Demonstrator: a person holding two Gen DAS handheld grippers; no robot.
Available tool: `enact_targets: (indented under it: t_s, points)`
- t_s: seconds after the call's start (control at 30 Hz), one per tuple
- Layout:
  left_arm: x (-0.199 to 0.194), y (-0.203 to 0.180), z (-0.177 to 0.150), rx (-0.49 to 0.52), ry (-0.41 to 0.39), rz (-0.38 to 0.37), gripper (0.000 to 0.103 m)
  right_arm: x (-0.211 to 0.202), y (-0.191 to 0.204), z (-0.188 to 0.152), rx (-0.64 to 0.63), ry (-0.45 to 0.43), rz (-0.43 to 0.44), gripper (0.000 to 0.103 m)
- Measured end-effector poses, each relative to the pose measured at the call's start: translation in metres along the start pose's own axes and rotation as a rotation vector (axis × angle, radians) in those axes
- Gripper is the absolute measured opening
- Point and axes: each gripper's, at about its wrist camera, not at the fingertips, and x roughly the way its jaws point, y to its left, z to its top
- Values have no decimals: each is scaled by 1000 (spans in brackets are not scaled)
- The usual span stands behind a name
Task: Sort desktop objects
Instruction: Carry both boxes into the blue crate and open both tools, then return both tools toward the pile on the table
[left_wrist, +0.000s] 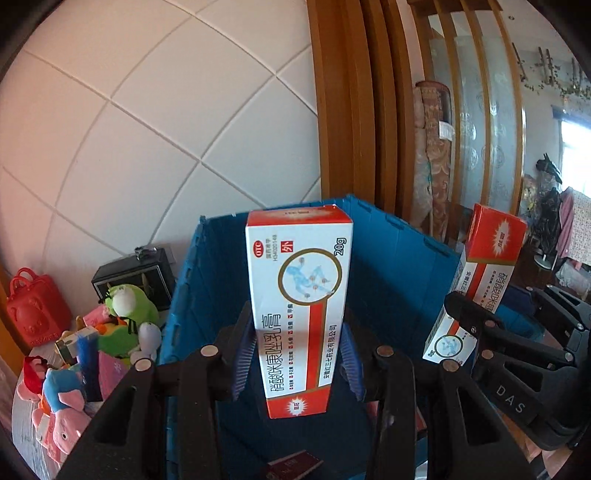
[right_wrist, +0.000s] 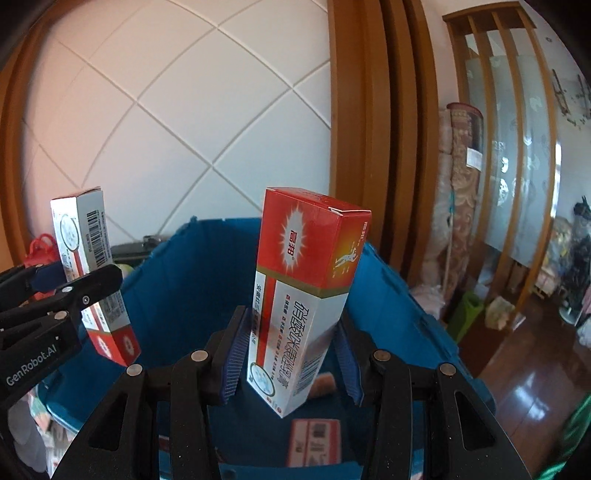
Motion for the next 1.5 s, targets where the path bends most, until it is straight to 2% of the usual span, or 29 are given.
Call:
enact_targets:
  t_s: [0.13,0.23,0.47,0.63,0.7,0.77,0.83,0.87,1.0,1.2,1.4,1.5]
  points:
    - [30,-16,-11,5,127,11,42,23,-12,-10,-31,70,-11,44]
    - [44,-20,-17,-1,189,10,42,35,-17,-15,-54,125,-29,44]
    - [56,-22,-25,-6,237,19,42,55,-23,-25,-84,216,-29,45]
    - [53,-20,-27,-2,222,25,51,58,-27,-27,-79,230,-27,46]
    - [53,-17,-27,-12,219,23,52,55,-28,-26,-74,223,-25,55]
    - [54,-16,-26,-23,223,25,54,52,-29,-24,-72,211,-24,73]
    - [52,-13,-26,-35,218,21,54,48,-31,-22,-75,196,-31,78]
    - [51,-11,-26,-41,214,20,54,46,-31,-21,-74,188,-36,85]
    - [35,-5,-25,-61,171,5,54,31,-31,-18,-71,148,-49,102]
    - [-14,13,-29,-105,51,3,54,-4,-23,-16,-29,56,-39,103]
    - [-57,52,-43,-143,-35,77,64,-28,17,-15,-24,-12,74,103]
    - [-74,76,-54,-160,-50,111,64,-38,39,-14,-26,-41,133,103]
